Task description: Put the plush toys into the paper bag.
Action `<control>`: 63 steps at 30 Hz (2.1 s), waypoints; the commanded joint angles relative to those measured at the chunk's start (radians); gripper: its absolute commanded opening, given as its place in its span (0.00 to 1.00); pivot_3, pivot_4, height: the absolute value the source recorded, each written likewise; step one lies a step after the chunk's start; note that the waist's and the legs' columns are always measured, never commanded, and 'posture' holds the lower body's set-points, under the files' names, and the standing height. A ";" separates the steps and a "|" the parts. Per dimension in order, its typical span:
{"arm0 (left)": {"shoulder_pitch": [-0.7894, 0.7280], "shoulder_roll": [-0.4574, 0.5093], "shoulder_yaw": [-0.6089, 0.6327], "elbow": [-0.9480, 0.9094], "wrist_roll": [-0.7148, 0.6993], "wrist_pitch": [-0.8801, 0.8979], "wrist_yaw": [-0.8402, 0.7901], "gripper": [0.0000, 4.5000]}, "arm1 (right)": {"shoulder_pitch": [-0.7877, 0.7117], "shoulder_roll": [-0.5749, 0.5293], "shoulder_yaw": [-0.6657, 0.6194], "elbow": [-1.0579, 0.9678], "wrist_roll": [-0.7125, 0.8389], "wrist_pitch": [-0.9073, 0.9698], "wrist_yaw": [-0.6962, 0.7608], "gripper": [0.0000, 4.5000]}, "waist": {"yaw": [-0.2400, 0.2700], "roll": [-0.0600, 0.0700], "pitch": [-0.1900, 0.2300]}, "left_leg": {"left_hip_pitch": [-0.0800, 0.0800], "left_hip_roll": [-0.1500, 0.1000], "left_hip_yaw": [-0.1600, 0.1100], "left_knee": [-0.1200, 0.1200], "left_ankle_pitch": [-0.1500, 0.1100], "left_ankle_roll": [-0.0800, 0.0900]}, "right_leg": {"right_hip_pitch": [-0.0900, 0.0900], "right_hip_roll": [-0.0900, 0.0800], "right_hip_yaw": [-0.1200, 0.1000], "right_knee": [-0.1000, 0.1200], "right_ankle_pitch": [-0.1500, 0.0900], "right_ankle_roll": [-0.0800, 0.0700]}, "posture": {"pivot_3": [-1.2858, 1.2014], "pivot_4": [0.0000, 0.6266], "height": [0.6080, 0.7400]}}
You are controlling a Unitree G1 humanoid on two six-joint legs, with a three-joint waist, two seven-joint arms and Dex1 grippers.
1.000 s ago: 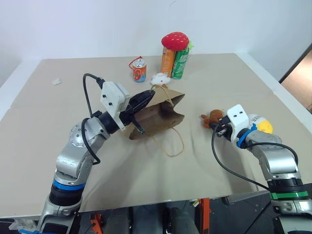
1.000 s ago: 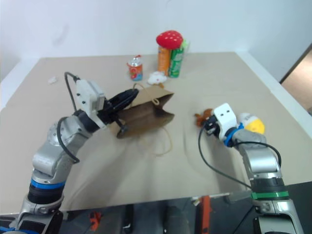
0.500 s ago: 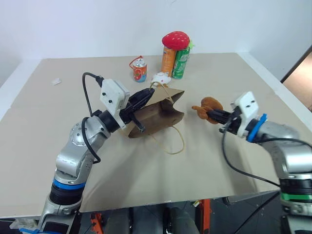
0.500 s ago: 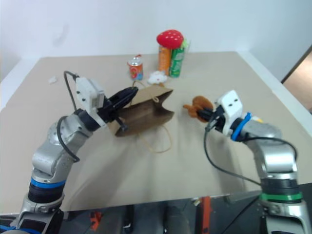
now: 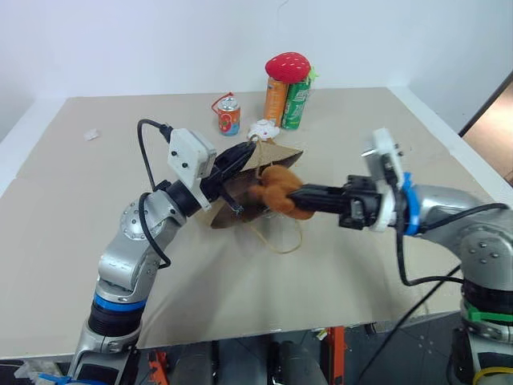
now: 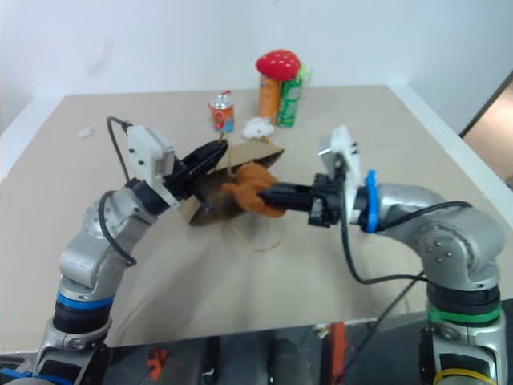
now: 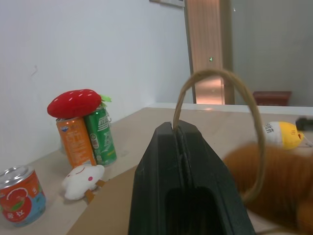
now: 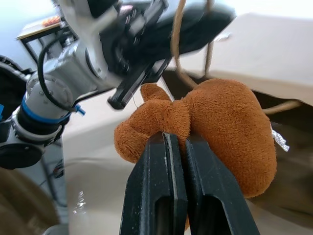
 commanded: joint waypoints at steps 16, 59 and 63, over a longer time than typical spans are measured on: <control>-0.022 -0.022 -0.001 -0.039 -0.023 0.005 0.018 0.00 | -0.066 0.076 0.218 0.117 -0.259 -0.215 0.097 0.02 | 0.000 0.000 0.000 | 0.000 0.001 0.000 0.000 0.000 0.000 | 0.000 0.001 0.000 0.000 0.000 0.000 | 0.52 0.24 1.00; -0.009 -0.051 -0.016 -0.051 -0.025 0.015 0.048 0.00 | 0.155 -0.042 -0.281 0.244 -0.715 -0.144 -0.540 0.98 | 0.000 -0.001 -0.001 | -0.001 0.001 0.002 0.000 0.000 -0.001 | -0.005 0.002 0.002 0.000 0.004 -0.001 | 0.52 0.24 1.00; 0.000 -0.065 -0.025 -0.057 -0.024 0.016 0.061 0.00 | 0.209 0.050 -0.311 0.235 -0.805 -0.140 -0.702 0.98 | 0.001 0.000 -0.001 | -0.001 0.000 0.002 0.000 0.001 0.000 | -0.006 0.003 0.004 0.000 0.004 0.000 | 0.52 0.24 1.00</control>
